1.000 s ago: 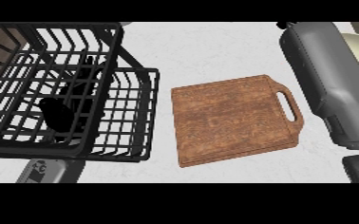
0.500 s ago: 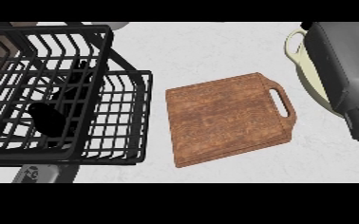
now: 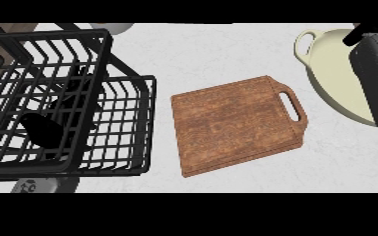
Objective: Pick the eggplant from the cutting board and place it in the pot
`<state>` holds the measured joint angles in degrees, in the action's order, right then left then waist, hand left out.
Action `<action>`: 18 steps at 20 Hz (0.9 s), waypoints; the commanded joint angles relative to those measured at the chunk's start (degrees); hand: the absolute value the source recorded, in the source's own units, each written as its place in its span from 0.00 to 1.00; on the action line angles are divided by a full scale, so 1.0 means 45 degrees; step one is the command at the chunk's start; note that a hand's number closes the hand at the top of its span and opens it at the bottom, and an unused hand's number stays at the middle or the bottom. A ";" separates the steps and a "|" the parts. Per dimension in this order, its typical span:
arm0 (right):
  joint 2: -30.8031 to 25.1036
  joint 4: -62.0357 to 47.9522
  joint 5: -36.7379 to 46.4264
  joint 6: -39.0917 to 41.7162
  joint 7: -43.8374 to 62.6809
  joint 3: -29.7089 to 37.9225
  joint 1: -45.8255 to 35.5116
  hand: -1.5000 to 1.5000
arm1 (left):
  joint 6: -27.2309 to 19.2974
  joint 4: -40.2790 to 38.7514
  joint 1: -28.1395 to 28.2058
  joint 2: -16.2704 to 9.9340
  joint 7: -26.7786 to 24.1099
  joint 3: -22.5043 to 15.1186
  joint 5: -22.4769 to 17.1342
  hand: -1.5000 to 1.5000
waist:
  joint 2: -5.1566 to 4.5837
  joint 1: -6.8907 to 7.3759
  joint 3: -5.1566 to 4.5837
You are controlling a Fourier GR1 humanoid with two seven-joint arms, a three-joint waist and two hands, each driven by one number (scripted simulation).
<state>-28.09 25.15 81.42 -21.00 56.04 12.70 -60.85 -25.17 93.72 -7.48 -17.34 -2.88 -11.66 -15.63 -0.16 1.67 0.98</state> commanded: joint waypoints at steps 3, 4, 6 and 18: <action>-0.0196 -0.0863 -0.1277 -0.1472 -0.1189 0.1216 0.1298 1.00 | 0.0908 -0.0747 0.0567 0.0463 -0.0917 -0.0786 0.0219 0.50 | -0.0158 -0.0097 -0.0199; -0.0162 -0.0982 -0.1512 -0.1203 -0.1210 0.1410 0.1227 1.00 | 0.0998 -0.0333 0.1160 0.0439 -0.1205 -0.0887 0.0292 0.50 | -0.0118 -0.0023 -0.0203; -0.1030 -0.1393 -0.1814 -0.0017 -0.1726 0.1692 0.0685 1.00 | 0.0778 -0.0656 0.0853 0.0516 -0.1062 -0.0924 0.0628 0.50 | -0.0124 -0.0047 -0.0205; -0.0830 -0.2026 -0.4507 -0.1481 -0.4274 0.4103 0.2524 0.00 | 0.0669 -0.0648 0.0402 0.1008 -0.0517 -0.1070 0.1053 0.50 | -0.0175 -0.0111 -0.0167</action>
<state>-32.15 14.95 65.50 -24.78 44.76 27.87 -51.29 -23.19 93.93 -7.52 -16.43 -1.46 -10.92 -13.37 -0.35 1.74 0.97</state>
